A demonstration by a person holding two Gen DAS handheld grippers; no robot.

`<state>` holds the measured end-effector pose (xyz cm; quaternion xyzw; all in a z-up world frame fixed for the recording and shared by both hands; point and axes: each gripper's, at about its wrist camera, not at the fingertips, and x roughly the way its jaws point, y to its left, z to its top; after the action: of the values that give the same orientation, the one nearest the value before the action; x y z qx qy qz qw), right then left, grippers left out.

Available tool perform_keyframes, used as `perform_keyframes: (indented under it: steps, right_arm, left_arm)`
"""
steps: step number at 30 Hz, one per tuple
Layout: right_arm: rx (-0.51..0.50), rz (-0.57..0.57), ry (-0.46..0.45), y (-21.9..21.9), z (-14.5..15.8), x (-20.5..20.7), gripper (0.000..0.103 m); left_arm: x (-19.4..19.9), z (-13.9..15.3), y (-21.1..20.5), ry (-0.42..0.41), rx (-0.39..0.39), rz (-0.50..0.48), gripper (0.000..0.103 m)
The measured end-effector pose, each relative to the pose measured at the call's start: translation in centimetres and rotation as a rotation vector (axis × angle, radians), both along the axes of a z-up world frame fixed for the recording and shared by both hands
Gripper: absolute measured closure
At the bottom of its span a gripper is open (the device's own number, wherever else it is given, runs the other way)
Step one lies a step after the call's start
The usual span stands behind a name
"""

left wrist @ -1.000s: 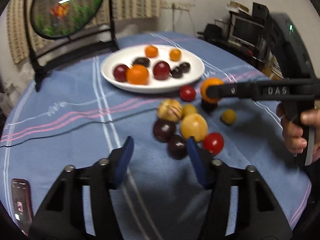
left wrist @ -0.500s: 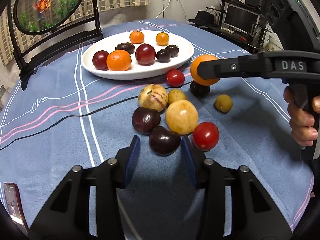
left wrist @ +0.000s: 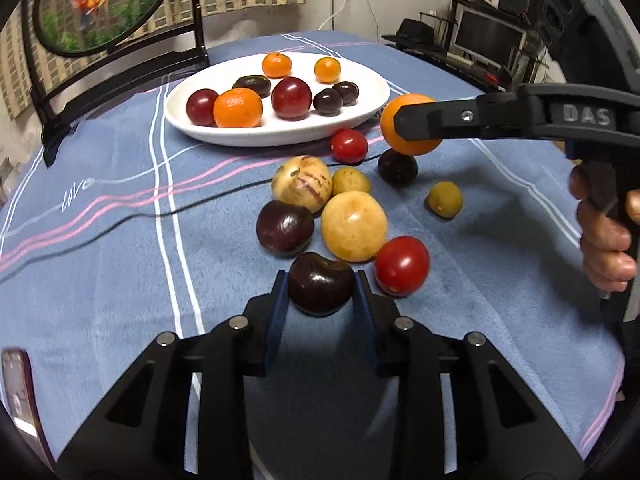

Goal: Organize fruits
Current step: 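Carry the small orange and dark plum onto the plate and open both grippers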

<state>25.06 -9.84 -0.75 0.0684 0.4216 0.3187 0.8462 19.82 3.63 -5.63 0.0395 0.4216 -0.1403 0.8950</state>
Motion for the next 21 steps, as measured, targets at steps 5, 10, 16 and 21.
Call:
perform_keyframes:
  steps: [5,10,16,21]
  right_arm:
    - [0.01,0.003,-0.005,0.1,0.0,-0.2,0.065]
    - [0.021,0.019,-0.049,0.3,0.5,-0.6,0.065]
    - [0.065,-0.03,-0.111,-0.4,1.3,0.4,0.065]
    - [0.074,-0.109,-0.124,-0.9,1.6,3.3,0.065]
  left_arm:
    - [-1.0,1.7,1.3,-0.053,-0.109,0.023,0.07]
    - [-0.1,3.7,2.4,-0.095,-0.22,0.085,0.07]
    - [4.0,6.2,2.6,-0.141,-0.263,0.155,0.07]
    - [9.3,6.7,1.9,-0.143,-0.229,0.227,0.07]
